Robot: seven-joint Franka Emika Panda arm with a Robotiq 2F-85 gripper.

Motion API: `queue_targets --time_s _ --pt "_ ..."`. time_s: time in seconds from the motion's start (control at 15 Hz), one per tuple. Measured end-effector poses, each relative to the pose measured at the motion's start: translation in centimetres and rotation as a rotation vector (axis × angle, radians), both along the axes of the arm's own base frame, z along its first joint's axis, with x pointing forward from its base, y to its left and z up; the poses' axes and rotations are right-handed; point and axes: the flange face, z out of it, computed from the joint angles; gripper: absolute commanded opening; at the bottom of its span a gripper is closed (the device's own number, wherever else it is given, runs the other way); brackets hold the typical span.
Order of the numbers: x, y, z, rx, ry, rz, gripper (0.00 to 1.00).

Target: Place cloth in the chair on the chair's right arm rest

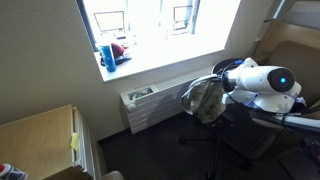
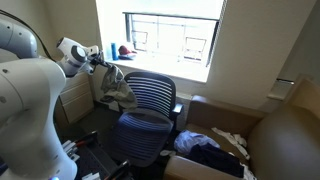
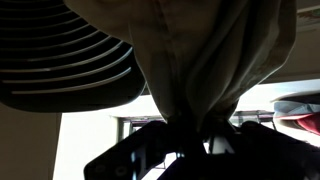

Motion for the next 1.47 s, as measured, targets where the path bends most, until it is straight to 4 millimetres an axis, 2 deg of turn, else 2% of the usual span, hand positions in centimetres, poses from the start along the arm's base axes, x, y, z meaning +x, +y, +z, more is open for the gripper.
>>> queue_targets --time_s 0.07,0.13,0.27,0.47,0.53,0.67,0.87,1.2,1.27,1.47 --pt "0.3 -0.3 0.1 -0.003 0.001 -0.011 0.3" --pt "0.5 -0.4 0.1 -0.003 0.001 -0.015 0.57" --pt "0.4 -0.4 0.1 -0.011 0.0 -0.011 0.59" --pt "0.2 -0.1 0.1 -0.14 -0.02 0.091 0.8" --pt "0.4 -0.5 0.5 -0.188 -0.029 0.124 0.86" --pt "0.9 -1.7 2.6 -0.282 -0.043 0.189 0.98" --pt "2.1 -4.8 8.0 -0.429 -0.058 0.273 1.0" --pt "3.8 -10.1 20.0 -0.649 -0.136 0.376 1.0" --pt "3.9 -10.5 21.2 -0.659 -0.144 0.384 1.0" --pt "3.6 -10.6 21.0 -0.668 -0.136 0.398 1.0"
